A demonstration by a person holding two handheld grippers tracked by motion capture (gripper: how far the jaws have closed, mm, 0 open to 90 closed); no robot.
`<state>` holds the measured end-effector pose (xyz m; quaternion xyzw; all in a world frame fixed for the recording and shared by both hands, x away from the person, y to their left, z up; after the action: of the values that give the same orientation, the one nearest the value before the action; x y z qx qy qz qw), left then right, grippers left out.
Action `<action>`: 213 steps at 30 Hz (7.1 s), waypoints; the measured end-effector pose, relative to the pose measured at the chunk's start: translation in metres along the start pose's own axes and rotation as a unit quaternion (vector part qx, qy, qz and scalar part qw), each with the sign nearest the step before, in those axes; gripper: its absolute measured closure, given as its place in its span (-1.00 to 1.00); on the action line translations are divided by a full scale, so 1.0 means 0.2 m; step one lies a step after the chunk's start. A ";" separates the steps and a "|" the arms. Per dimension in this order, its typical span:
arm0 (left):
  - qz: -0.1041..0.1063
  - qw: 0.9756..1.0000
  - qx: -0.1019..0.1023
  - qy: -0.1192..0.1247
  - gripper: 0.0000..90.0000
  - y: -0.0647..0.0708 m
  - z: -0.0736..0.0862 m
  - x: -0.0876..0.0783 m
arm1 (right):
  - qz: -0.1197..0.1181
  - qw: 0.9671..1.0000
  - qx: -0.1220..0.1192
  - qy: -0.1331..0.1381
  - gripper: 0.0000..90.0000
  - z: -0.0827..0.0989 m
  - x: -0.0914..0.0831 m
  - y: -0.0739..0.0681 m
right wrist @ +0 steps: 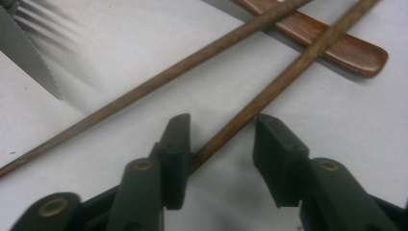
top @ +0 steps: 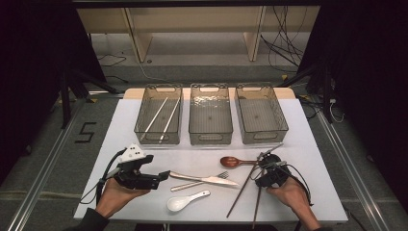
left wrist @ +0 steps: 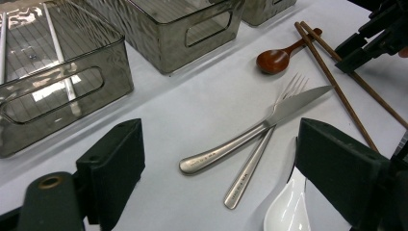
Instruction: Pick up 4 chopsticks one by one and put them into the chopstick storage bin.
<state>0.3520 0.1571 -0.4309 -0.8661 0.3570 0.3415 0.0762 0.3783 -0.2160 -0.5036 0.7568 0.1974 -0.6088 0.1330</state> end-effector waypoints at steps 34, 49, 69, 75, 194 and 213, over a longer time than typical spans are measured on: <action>0.004 1.000 0.005 -0.007 -0.62 0.01 0.00 0.01 | -0.032 0.998 0.045 -0.005 0.88 0.07 -0.03 0.12; 0.002 1.000 0.001 -0.007 -0.62 0.00 0.00 0.01 | -0.026 0.999 0.038 0.015 0.90 0.06 -0.09 0.13; 0.017 1.000 0.002 -0.024 -0.63 -0.01 0.00 0.03 | -0.042 0.993 -0.096 0.051 0.89 -0.05 -0.21 -0.12; 0.030 0.999 0.013 -0.041 -0.63 0.01 -0.02 0.07 | -0.051 0.984 -0.160 0.051 0.90 -0.06 -0.23 -0.23; 0.218 0.922 0.230 -0.225 0.86 0.36 -0.12 0.34 | -0.030 0.931 -0.350 0.103 0.17 -0.09 -0.35 -0.57; 0.090 0.976 0.137 -0.144 0.86 0.07 -0.26 0.22 | -0.036 0.968 -0.195 0.152 -0.31 -0.10 -0.40 -0.45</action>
<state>0.3941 0.1026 -0.4190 -0.7537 0.4620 0.4159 0.2133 0.3406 -0.1385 -0.4174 0.7924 0.3575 -0.4408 0.2238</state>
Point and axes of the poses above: each handheld gripper's, and its own axes: x roughly forward along the jaws, z roughly out of its underside, y roughly to its right, the point moved 5 cm from there along x, roughly forward along the jaws, and after that the axes turned 4 degrees about -y, right-handed, at the moved point
